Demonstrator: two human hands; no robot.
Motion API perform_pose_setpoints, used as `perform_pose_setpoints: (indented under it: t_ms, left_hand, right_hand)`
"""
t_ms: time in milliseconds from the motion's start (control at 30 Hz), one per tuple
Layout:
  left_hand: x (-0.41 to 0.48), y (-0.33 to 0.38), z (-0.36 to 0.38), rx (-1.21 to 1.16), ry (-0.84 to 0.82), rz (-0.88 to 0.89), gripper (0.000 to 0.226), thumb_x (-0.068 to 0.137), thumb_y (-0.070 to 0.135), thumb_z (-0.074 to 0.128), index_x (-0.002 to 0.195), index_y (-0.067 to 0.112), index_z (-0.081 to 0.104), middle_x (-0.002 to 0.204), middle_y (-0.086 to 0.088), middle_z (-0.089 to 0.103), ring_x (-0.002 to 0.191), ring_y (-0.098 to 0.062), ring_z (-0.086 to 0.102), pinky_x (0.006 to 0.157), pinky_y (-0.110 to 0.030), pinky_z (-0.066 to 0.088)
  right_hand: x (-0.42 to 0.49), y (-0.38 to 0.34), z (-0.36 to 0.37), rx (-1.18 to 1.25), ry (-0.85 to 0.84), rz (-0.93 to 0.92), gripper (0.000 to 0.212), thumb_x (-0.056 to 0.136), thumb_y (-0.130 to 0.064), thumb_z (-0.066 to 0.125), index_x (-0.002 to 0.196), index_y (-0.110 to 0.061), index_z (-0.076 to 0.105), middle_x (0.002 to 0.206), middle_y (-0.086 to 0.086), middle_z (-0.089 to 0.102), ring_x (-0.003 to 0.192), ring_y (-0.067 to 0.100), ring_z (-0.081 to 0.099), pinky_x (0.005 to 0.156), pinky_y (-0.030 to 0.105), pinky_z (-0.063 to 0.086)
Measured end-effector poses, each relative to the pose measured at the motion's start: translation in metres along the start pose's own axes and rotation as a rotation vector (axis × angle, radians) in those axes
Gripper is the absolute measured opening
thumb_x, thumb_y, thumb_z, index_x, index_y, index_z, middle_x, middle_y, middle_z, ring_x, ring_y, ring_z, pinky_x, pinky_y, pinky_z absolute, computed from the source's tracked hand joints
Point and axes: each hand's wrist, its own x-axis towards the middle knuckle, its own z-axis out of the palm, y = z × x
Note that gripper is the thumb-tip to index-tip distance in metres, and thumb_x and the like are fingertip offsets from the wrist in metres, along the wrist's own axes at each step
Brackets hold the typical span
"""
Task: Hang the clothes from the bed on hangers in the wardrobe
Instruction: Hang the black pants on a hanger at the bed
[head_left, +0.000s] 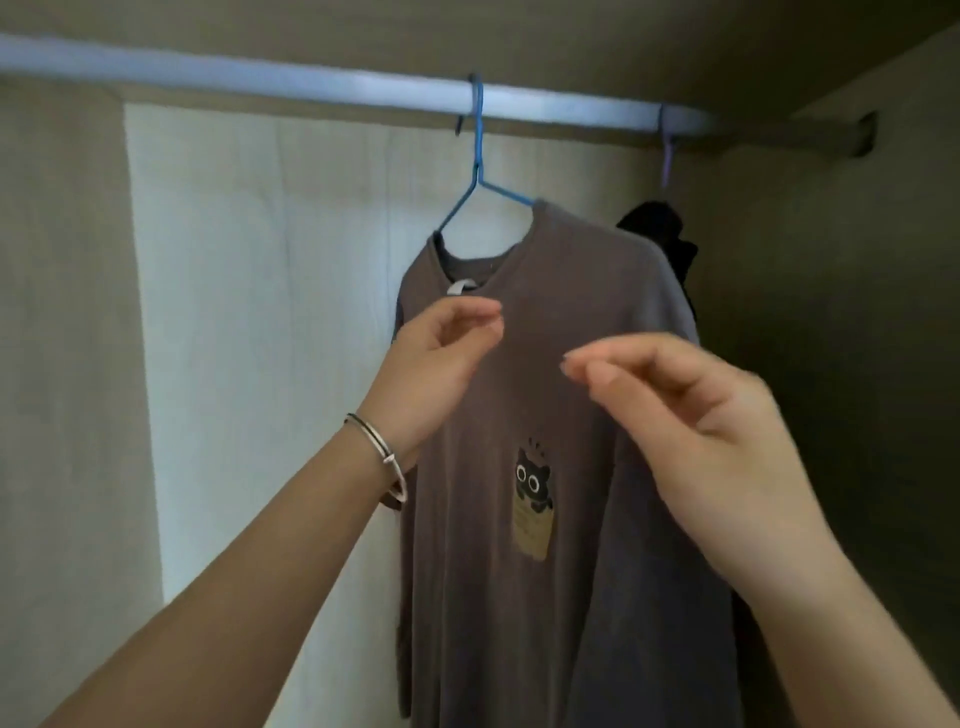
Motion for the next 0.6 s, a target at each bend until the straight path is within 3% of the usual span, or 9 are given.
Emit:
perform_pose_setpoints:
  t_ms: [100, 200, 267, 333, 400, 500, 567, 600]
  left_hand:
    - [0.039, 0.013, 0.008, 0.067, 0.039, 0.040, 0.015, 0.089, 0.016, 0.056, 0.102, 0.020, 0.062, 0.103, 0.003, 0.064, 0.098, -0.011, 0.060, 0.090, -0.024, 0.046]
    - [0.075, 0.030, 0.017, 0.081, 0.100, 0.043, 0.026, 0.090, 0.022, 0.053, 0.114, 0.017, 0.059, 0.102, 0.004, 0.060, 0.083, -0.007, 0.058, 0.076, -0.020, 0.047]
    - [0.098, 0.040, 0.025, 0.069, 0.130, -0.008, 0.029, 0.090, 0.024, 0.051, 0.116, 0.014, 0.056, 0.096, 0.003, 0.057, 0.078, -0.009, 0.054, 0.075, -0.023, 0.047]
    - [0.115, 0.046, 0.032, 0.026, 0.092, -0.120, 0.024, 0.088, 0.025, 0.052, 0.107, 0.011, 0.052, 0.083, 0.000, 0.053, 0.072, -0.014, 0.051, 0.075, -0.028, 0.045]
    - [0.124, 0.047, 0.040, -0.025, 0.035, -0.211, 0.025, 0.085, 0.022, 0.057, 0.103, 0.006, 0.052, 0.086, -0.007, 0.052, 0.077, -0.020, 0.052, 0.077, -0.032, 0.044]
    - [0.133, 0.044, 0.046, -0.086, -0.014, -0.273, 0.041, 0.081, 0.004, 0.055, 0.119, -0.010, 0.047, 0.087, -0.016, 0.059, 0.080, -0.028, 0.060, 0.083, -0.041, 0.052]
    - [0.136, 0.047, 0.044, -0.158, -0.027, -0.289, 0.037, 0.085, -0.007, 0.041, 0.121, -0.012, 0.042, 0.091, -0.012, 0.066, 0.071, -0.023, 0.069, 0.069, -0.035, 0.057]
    - [0.136, 0.050, 0.041, -0.168, -0.015, -0.297, 0.038, 0.088, -0.008, 0.035, 0.125, -0.009, 0.039, 0.103, -0.012, 0.066, 0.076, -0.021, 0.071, 0.061, -0.029, 0.056]
  right_hand:
    - [0.048, -0.008, -0.013, -0.163, 0.278, -0.182, 0.020, 0.088, -0.012, 0.057, 0.080, -0.028, 0.067, 0.074, -0.017, 0.068, 0.073, -0.008, 0.061, 0.067, 0.005, 0.046]
    - [0.095, -0.008, -0.023, -0.358, 0.442, -0.236, 0.018, 0.089, -0.017, 0.053, 0.098, -0.024, 0.066, 0.091, -0.016, 0.066, 0.084, 0.001, 0.061, 0.076, 0.015, 0.047]
    - [0.126, -0.001, -0.031, -0.504, 0.453, -0.114, 0.031, 0.089, -0.017, 0.051, 0.120, -0.017, 0.057, 0.117, 0.000, 0.062, 0.109, 0.012, 0.056, 0.095, 0.026, 0.042]
    - [0.152, 0.013, -0.040, -0.660, 0.354, 0.145, 0.046, 0.089, -0.021, 0.052, 0.132, -0.008, 0.043, 0.135, 0.014, 0.049, 0.125, 0.030, 0.045, 0.102, 0.032, 0.036]
    - [0.168, 0.024, -0.044, -0.730, 0.261, 0.347, 0.046, 0.088, -0.024, 0.052, 0.127, 0.000, 0.045, 0.131, 0.023, 0.050, 0.121, 0.036, 0.047, 0.093, 0.033, 0.040]
    - [0.182, 0.034, -0.047, -0.615, 0.200, 0.458, 0.037, 0.084, -0.024, 0.055, 0.109, 0.003, 0.057, 0.112, 0.022, 0.061, 0.104, 0.034, 0.059, 0.074, 0.028, 0.041]
    - [0.192, 0.036, -0.046, -0.563, 0.165, 0.497, 0.023, 0.080, -0.021, 0.058, 0.092, -0.001, 0.058, 0.085, 0.015, 0.061, 0.077, 0.029, 0.061, 0.059, 0.024, 0.041]
    - [0.196, 0.036, -0.044, -0.546, 0.155, 0.523, 0.016, 0.078, -0.019, 0.058, 0.080, -0.003, 0.056, 0.071, 0.010, 0.057, 0.061, 0.025, 0.057, 0.048, 0.019, 0.039]
